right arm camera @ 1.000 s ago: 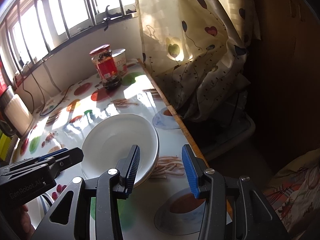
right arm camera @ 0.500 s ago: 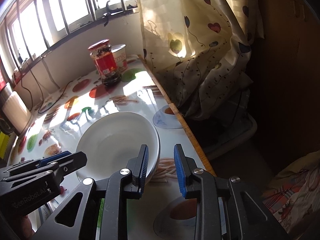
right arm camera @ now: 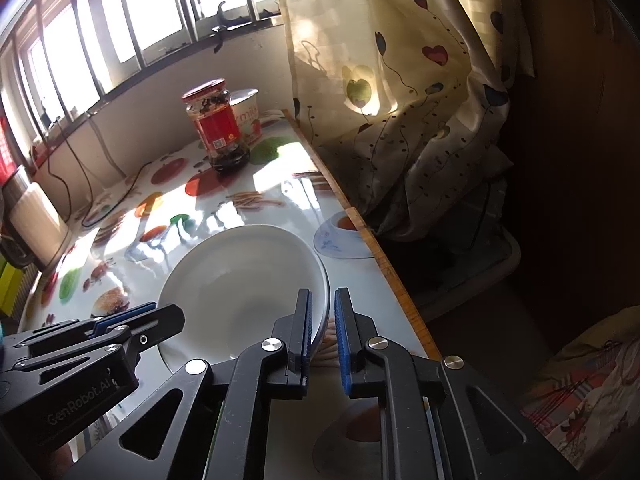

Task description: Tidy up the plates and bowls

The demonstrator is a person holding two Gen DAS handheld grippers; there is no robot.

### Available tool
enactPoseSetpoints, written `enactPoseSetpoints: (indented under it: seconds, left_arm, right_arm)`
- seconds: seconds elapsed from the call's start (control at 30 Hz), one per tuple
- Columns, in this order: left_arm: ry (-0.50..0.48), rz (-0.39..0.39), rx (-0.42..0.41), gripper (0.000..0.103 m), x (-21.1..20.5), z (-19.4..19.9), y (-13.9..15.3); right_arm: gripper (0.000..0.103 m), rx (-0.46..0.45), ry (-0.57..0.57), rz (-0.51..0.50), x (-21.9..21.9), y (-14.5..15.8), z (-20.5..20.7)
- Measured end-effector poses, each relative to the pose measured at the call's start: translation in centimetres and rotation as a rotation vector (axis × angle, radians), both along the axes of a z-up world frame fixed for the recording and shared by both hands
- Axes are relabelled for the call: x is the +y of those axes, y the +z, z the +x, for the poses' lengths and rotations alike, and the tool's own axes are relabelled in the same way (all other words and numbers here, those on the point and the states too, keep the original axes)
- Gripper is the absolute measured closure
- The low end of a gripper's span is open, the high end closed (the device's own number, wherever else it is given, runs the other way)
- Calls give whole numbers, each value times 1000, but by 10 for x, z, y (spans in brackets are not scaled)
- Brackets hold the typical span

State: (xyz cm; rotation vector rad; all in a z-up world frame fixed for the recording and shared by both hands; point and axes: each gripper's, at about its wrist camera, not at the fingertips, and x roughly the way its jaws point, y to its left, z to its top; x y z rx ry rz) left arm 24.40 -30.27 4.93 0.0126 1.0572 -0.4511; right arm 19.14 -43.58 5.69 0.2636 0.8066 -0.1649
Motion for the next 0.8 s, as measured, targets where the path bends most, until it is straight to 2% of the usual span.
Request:
enactPoseSetpoints:
  seconds: [0.8]
  left_arm:
    - [2, -1, -6, 91, -1, -1, 2]
  right_arm:
    - [93, -5, -9, 10, -2, 0, -3]
